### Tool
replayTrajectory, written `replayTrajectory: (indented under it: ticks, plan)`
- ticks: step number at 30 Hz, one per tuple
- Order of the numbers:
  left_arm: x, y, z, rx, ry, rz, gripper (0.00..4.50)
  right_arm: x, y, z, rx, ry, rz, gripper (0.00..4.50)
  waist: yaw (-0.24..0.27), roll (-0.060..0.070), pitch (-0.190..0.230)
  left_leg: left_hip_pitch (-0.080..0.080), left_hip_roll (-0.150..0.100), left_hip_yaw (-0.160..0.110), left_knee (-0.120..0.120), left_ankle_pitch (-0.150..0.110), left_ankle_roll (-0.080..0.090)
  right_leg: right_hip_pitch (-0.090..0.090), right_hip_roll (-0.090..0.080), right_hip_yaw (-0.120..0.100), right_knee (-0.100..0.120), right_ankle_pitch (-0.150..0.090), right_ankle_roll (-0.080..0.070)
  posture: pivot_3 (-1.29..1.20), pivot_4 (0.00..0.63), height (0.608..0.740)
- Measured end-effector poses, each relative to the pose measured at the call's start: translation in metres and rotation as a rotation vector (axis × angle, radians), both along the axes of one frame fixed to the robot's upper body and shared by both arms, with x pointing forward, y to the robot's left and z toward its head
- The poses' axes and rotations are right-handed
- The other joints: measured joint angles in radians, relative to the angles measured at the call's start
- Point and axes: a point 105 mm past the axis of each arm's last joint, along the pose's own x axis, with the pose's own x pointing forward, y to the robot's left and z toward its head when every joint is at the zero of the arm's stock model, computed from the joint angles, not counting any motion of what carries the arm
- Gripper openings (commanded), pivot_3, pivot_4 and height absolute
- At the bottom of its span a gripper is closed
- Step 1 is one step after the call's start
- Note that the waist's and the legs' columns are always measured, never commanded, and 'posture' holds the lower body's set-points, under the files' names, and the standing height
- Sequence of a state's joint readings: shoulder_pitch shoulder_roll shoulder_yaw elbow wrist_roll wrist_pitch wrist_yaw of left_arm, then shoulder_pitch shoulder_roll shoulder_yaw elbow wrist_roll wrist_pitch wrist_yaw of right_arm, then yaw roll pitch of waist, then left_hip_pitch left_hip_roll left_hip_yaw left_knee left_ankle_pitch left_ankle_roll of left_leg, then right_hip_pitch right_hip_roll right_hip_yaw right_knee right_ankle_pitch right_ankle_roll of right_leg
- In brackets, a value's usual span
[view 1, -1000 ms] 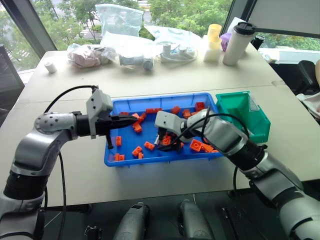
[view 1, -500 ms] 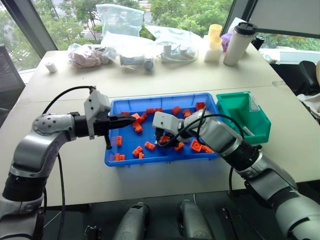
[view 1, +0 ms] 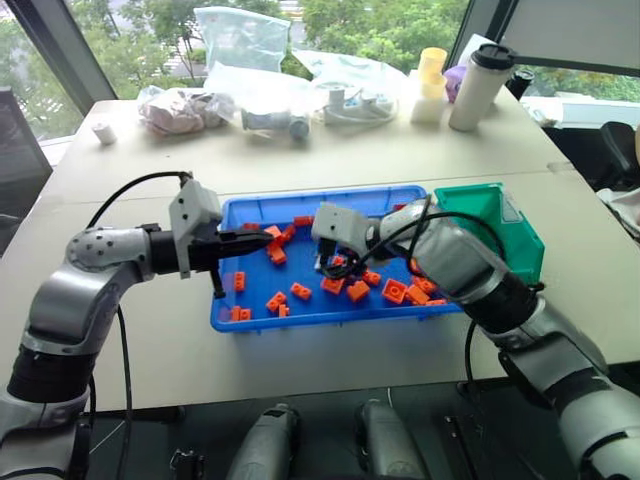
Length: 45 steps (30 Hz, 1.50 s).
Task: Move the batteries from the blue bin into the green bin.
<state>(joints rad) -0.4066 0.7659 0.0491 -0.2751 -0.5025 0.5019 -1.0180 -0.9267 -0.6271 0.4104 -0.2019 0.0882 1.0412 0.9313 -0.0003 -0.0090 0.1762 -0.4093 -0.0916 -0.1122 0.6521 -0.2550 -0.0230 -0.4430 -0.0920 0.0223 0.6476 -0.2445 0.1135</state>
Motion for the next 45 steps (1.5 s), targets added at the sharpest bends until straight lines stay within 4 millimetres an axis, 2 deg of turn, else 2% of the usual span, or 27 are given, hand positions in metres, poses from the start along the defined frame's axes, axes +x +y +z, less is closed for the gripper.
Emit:
replayTrajectory:
  ticks: [2,3,4,6,10,13,18,20,21,23,26,30,33,34,36,38,40,43,45]
  plan:
    - [0.000,-0.001,0.000,-0.004,-0.002,-0.003,0.00,0.003,-0.042,0.041,0.072,-0.093,-0.136,2.20,0.008,0.000,0.000,0.001,0.000,0.000,0.000,-0.002,0.004,0.001,0.000,0.000,-0.001,0.000,0.000,0.00,0.150,0.740]
    - [0.001,-0.002,0.000,-0.006,-0.002,-0.007,0.00,0.002,-0.065,0.055,0.089,-0.135,-0.204,2.20,0.011,-0.001,0.000,0.001,0.000,0.000,0.000,-0.003,0.006,0.001,0.000,0.000,-0.001,0.000,0.000,0.00,0.150,0.740]
    - [0.001,-0.002,0.000,-0.007,-0.001,-0.008,0.00,0.002,-0.079,0.060,0.093,-0.153,-0.253,2.20,0.011,-0.001,0.000,0.002,0.001,0.001,-0.001,-0.004,0.006,0.002,0.000,0.000,-0.001,0.000,0.000,0.00,0.150,0.740]
    - [0.002,-0.006,0.000,-0.012,0.001,-0.021,0.00,-0.002,-0.108,0.057,0.081,-0.149,-0.349,2.20,0.010,-0.001,0.000,0.002,0.001,0.002,-0.001,-0.004,0.006,0.002,0.000,0.000,-0.001,0.000,0.000,0.00,0.150,0.740]
    - [0.006,-0.013,0.000,-0.010,0.004,-0.048,0.00,-0.016,-0.169,0.022,0.015,-0.038,-0.544,2.20,0.011,0.000,0.000,0.002,0.001,0.003,-0.001,-0.004,0.006,0.001,0.000,0.001,0.000,0.000,0.000,0.00,0.150,0.740]
    - [0.009,-0.020,0.002,-0.014,-0.003,-0.073,0.00,-0.022,-0.184,0.015,-0.001,-0.028,-0.585,2.20,0.002,0.000,0.000,0.003,0.002,0.004,-0.001,-0.004,0.006,0.001,0.001,0.002,0.000,0.000,0.000,0.00,0.150,0.740]
    - [0.011,-0.021,0.005,-0.010,-0.017,-0.073,0.00,-0.024,-0.190,0.002,-0.008,-0.002,-0.602,2.20,-0.011,0.000,0.000,0.002,0.002,0.004,-0.001,-0.004,0.006,0.001,0.001,0.002,0.000,0.000,0.000,0.00,0.150,0.740]
    - [0.011,-0.022,0.005,-0.013,-0.016,-0.078,0.00,-0.024,-0.191,0.004,0.006,-0.012,-0.607,3.25,-0.011,0.000,0.000,0.002,0.002,0.004,-0.001,-0.004,0.006,0.001,0.001,0.002,0.000,0.000,0.000,0.00,0.150,0.740]
    - [0.011,-0.022,0.004,-0.012,-0.016,-0.079,0.00,-0.024,-0.191,0.006,0.012,-0.016,-0.605,3.62,-0.010,0.000,0.000,0.002,0.002,0.003,-0.001,-0.004,0.006,0.001,0.001,0.002,0.000,0.000,0.000,0.00,0.150,0.740]
    - [0.011,-0.022,0.004,-0.011,-0.016,-0.079,0.00,-0.024,-0.188,0.007,0.022,-0.017,-0.584,4.41,-0.010,0.000,0.000,0.002,0.002,0.003,-0.001,-0.004,0.006,0.002,0.001,0.002,0.000,0.000,0.000,0.00,0.150,0.740]
    - [0.011,-0.022,0.004,-0.009,-0.014,-0.080,0.00,-0.022,-0.181,0.015,0.036,-0.039,-0.553,4.41,-0.010,0.000,0.000,0.002,0.002,0.003,-0.001,-0.004,0.006,0.001,0.001,0.002,0.000,0.000,0.000,0.00,0.150,0.740]
    - [0.011,-0.022,0.005,-0.007,-0.012,-0.078,0.00,-0.015,-0.160,0.041,0.053,-0.113,-0.466,4.41,-0.012,0.000,0.000,0.003,0.002,0.003,-0.001,-0.004,0.006,0.001,0.001,0.002,0.000,0.000,0.000,0.00,0.150,0.740]
    - [0.011,-0.021,0.006,-0.003,-0.011,-0.075,0.00,-0.007,-0.122,0.058,0.148,-0.142,-0.342,4.41,-0.017,0.000,0.000,0.003,0.003,0.003,-0.001,-0.004,0.006,0.001,0.002,0.002,0.000,0.000,0.000,0.00,0.150,0.740]
    - [0.011,-0.021,0.006,-0.002,-0.010,-0.074,0.00,-0.005,-0.101,0.061,0.193,-0.136,-0.279,4.41,-0.019,0.000,0.000,0.003,0.003,0.003,-0.001,-0.003,0.006,0.001,0.002,0.002,0.000,0.000,0.000,0.00,0.150,0.740]
    - [0.011,-0.022,0.006,-0.001,-0.013,-0.074,0.00,-0.003,-0.065,0.051,0.228,-0.087,-0.167,4.41,-0.016,0.000,0.000,0.003,0.003,0.002,-0.001,-0.003,0.006,0.001,0.002,0.002,0.000,0.000,0.000,0.00,0.150,0.740]
    - [0.011,-0.021,0.007,0.002,-0.013,-0.071,0.00,-0.004,-0.035,0.028,0.213,-0.022,-0.071,4.41,-0.008,0.000,0.000,0.001,0.001,0.001,0.000,-0.001,0.002,0.001,0.001,0.001,0.000,0.000,0.000,0.00,0.150,0.740]
    - [0.011,-0.021,0.006,0.003,-0.010,-0.068,0.00,-0.004,-0.027,0.021,0.200,-0.004,-0.040,4.41,-0.002,-0.001,0.000,0.001,0.000,0.001,0.000,-0.001,0.001,0.001,-0.001,0.001,-0.001,0.000,0.000,0.00,0.150,0.740]
    - [0.011,-0.011,0.005,0.028,-0.003,-0.039,0.00,0.011,-0.002,0.009,0.205,0.014,0.014,4.41,-0.015,-0.002,-0.001,0.002,0.000,0.002,0.001,-0.001,0.001,0.002,0.000,0.001,0.000,0.000,0.000,0.00,0.150,0.740]
    - [0.010,-0.007,0.006,0.033,-0.006,-0.027,0.00,0.018,0.013,-0.009,0.183,0.063,0.054,4.41,-0.019,-0.002,-0.001,0.002,0.001,0.002,-0.001,0.000,0.000,0.001,0.001,0.001,0.000,0.000,0.000,0.00,0.150,0.740]
